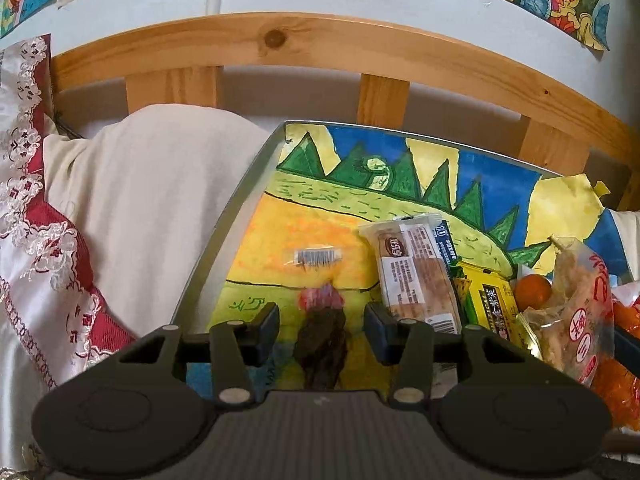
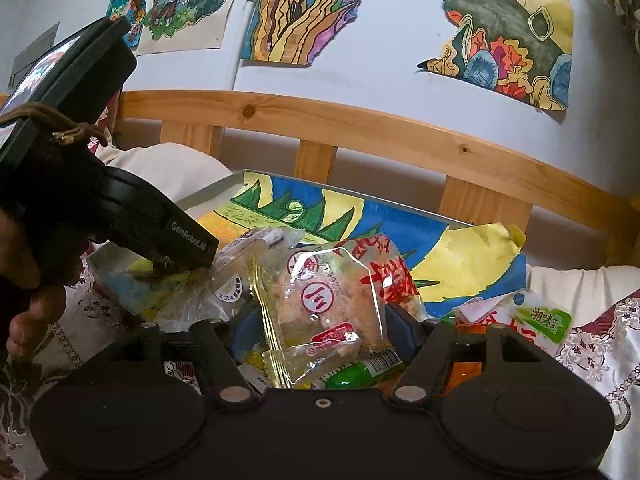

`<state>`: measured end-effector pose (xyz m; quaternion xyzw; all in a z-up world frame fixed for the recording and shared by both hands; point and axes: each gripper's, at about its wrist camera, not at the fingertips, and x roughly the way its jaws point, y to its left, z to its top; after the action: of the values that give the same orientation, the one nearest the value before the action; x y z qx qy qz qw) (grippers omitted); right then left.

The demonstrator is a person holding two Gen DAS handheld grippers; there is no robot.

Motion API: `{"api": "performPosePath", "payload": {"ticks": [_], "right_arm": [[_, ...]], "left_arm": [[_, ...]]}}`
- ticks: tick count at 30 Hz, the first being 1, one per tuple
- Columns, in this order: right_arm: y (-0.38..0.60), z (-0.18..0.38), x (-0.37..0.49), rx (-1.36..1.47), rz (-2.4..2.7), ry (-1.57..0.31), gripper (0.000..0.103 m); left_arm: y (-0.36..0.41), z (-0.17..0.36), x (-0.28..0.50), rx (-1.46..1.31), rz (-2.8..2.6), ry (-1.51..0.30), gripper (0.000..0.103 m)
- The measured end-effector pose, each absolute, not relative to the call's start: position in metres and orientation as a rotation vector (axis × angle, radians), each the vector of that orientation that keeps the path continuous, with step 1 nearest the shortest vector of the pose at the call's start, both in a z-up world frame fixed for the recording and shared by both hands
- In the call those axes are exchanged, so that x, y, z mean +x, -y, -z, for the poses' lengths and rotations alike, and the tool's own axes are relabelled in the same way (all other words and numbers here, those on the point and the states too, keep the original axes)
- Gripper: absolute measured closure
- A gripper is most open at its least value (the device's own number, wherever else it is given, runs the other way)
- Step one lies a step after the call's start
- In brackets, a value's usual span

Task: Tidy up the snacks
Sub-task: 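Lower the brown snack into the tray and open the left gripper while the right releases the pastry bag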

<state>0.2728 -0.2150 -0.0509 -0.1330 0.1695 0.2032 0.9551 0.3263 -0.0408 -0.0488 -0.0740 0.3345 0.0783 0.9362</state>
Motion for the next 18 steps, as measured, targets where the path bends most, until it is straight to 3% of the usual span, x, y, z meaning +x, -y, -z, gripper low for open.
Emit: {"api": "performPosePath", "payload": {"ticks": [5, 12, 18], "right_arm": [[0.216, 0.049, 0.273, -0.260, -0.416, -0.342, 0.029], [0.216, 0.047, 0.270, -0.259, -0.413, -0.328, 0.021], [0.216, 0.045, 0.267, -0.254, -0.409, -0.316, 0.018]], "left_arm": [[0.039, 0.047, 0.324, -0.155, -0.168, -0.682, 0.035], [0.031, 0.043, 0.318, -0.191, -0.181, -0.674, 0.025], [0.030, 0.037, 0.310, -0.194, -0.203, -0.650, 0.011]]}}
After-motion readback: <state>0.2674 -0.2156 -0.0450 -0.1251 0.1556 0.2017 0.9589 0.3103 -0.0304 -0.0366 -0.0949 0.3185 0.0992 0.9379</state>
